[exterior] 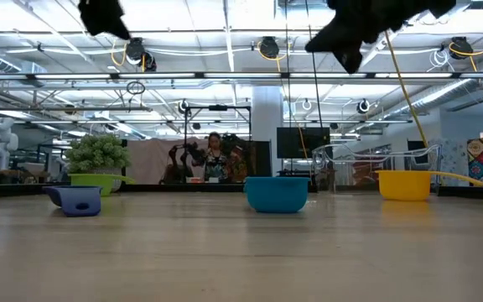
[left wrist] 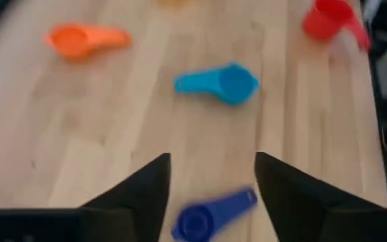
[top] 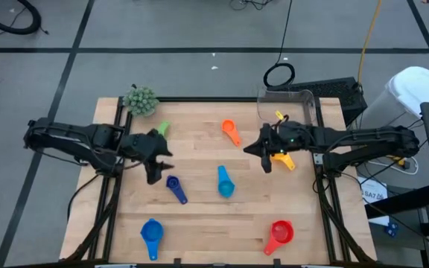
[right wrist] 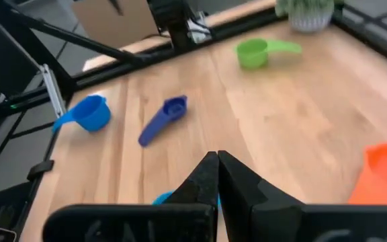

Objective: Nest measuring cups in basket
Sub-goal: Stack the blue measuring cup on top of the red measuring cup

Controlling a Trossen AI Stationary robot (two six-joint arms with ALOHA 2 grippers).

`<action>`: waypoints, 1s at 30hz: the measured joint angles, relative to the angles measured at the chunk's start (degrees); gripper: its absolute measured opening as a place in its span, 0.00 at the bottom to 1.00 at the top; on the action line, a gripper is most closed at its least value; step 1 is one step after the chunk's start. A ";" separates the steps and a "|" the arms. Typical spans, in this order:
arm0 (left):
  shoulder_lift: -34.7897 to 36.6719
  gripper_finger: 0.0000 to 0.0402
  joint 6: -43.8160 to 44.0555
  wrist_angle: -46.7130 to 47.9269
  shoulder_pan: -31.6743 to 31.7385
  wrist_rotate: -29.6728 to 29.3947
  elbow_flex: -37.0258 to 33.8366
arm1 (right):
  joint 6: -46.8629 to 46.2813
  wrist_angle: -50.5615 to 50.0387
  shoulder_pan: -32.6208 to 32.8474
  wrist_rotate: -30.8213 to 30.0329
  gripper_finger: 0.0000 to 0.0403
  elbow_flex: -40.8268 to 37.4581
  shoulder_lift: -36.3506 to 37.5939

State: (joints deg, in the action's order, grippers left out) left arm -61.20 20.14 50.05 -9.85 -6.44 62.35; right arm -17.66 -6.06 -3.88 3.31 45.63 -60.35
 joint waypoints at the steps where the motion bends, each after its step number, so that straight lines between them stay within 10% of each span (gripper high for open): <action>1: -0.71 0.61 0.83 1.76 -0.65 0.18 0.00 | -0.65 0.77 0.00 0.00 0.00 -0.65 -0.04; 10: -10.70 0.68 4.04 6.34 -7.07 1.02 0.00 | 4.72 6.10 2.23 9.06 0.16 -1.90 -0.01; 21: -20.33 0.51 7.41 13.77 -15.34 0.28 15.36 | -0.18 8.16 13.83 10.05 0.59 -1.90 -0.01; 30: -29.07 0.42 27.29 25.57 -24.74 11.76 17.97 | -1.04 7.26 20.89 3.55 0.60 -1.90 -0.03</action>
State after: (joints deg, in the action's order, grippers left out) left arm -90.27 47.43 75.61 -34.59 5.32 80.31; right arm -18.70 1.20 17.01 6.86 43.72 -60.38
